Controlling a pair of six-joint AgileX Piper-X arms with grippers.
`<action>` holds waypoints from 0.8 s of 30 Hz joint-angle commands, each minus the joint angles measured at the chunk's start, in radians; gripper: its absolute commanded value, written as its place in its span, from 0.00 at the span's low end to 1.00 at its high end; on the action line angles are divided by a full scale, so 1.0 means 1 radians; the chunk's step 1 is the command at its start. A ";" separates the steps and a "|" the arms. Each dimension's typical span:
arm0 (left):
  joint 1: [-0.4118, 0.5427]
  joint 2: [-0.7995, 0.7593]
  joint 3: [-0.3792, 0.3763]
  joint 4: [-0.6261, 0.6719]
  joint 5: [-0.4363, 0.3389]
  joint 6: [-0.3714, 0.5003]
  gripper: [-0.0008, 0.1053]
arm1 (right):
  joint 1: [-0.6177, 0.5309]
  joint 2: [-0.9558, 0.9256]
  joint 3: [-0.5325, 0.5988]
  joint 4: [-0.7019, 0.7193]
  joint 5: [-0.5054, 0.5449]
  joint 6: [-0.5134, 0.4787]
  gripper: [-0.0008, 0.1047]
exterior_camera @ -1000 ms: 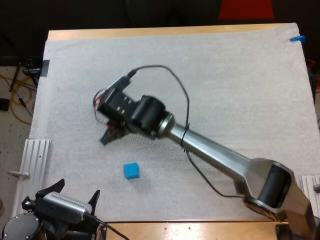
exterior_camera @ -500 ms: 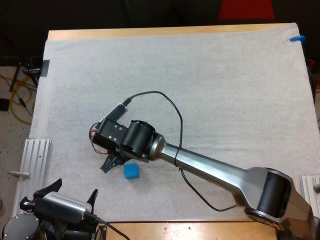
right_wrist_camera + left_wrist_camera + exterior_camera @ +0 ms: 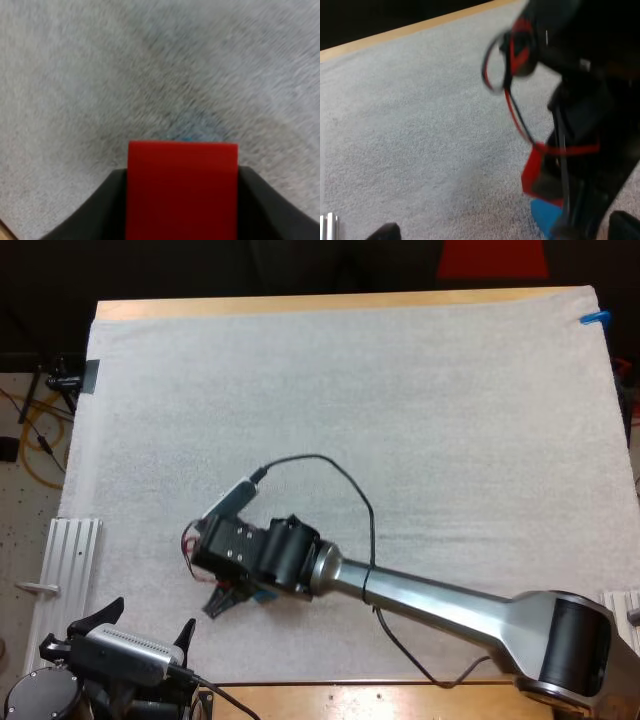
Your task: Stack red cube on blue cube
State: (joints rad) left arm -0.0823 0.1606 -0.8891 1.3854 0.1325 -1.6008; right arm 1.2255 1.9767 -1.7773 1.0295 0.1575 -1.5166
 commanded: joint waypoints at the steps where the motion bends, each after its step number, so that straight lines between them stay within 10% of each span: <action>1: -0.004 0.001 -0.004 0.002 -0.010 0.006 0.73 | -0.004 -0.019 0.016 -0.023 -0.005 0.018 0.07; 24: -0.004 0.001 -0.004 0.002 -0.010 0.006 0.73 | -0.027 -0.021 0.183 -0.178 -0.050 0.031 0.07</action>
State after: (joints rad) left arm -0.0823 0.1606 -0.8891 1.3880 0.1325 -1.6008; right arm 1.2022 1.9715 -1.5941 0.8615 0.1170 -1.4805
